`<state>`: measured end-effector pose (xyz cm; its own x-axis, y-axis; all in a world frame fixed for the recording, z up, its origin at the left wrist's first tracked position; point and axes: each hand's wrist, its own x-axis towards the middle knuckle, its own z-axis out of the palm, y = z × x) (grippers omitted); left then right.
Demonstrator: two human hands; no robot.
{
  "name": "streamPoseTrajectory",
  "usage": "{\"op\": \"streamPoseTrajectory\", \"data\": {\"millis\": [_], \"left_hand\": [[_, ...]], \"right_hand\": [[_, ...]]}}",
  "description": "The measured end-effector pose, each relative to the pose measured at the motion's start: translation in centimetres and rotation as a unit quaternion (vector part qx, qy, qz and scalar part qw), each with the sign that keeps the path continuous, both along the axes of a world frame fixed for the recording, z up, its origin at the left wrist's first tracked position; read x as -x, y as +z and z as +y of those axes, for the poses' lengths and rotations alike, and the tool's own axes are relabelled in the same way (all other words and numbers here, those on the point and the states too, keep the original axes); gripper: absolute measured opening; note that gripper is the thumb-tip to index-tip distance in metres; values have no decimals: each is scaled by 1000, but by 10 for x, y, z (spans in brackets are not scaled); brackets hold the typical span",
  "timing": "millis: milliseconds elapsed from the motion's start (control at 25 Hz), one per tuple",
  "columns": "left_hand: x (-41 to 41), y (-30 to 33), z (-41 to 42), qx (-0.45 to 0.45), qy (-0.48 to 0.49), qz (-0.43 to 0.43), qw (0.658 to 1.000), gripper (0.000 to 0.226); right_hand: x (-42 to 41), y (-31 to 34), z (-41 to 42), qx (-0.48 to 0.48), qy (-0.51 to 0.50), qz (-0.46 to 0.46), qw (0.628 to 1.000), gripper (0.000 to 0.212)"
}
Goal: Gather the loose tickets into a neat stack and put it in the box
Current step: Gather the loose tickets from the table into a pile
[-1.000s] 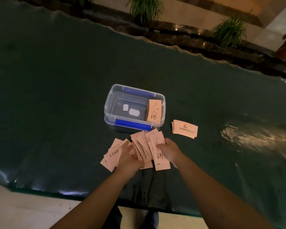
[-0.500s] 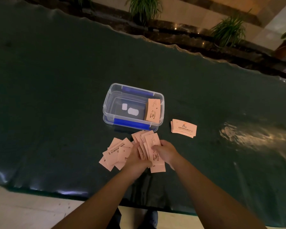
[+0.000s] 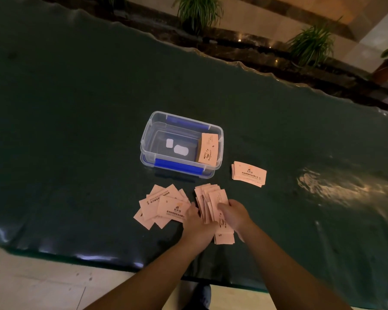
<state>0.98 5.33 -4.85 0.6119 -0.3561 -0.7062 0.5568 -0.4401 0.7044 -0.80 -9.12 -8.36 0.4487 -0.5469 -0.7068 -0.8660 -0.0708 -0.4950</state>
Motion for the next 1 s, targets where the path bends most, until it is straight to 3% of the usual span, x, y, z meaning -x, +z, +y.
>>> {"op": "streamPoseTrajectory", "data": {"millis": [160,360,520,680,800,1000], "left_hand": [[3,-2,-13,-35,-58,-8,998,74],[8,-3,-17,-54,-104,-6,993,75],[7,-8,-7,-7,-86,46,995,71],[12,-3,3,9,-34,74,997,63],[15,-2,21,29,69,97,992,56],[4,-12,44,20,222,150,963,60]], "right_hand": [[0,0,5,10,-9,-12,1000,10],[-2,5,6,-35,-12,20,999,32],[1,11,7,-77,-31,55,995,40],[0,14,6,-62,33,1,998,34],[-10,17,12,-61,110,-43,991,29],[-27,14,35,-69,233,-19,970,47]]}}
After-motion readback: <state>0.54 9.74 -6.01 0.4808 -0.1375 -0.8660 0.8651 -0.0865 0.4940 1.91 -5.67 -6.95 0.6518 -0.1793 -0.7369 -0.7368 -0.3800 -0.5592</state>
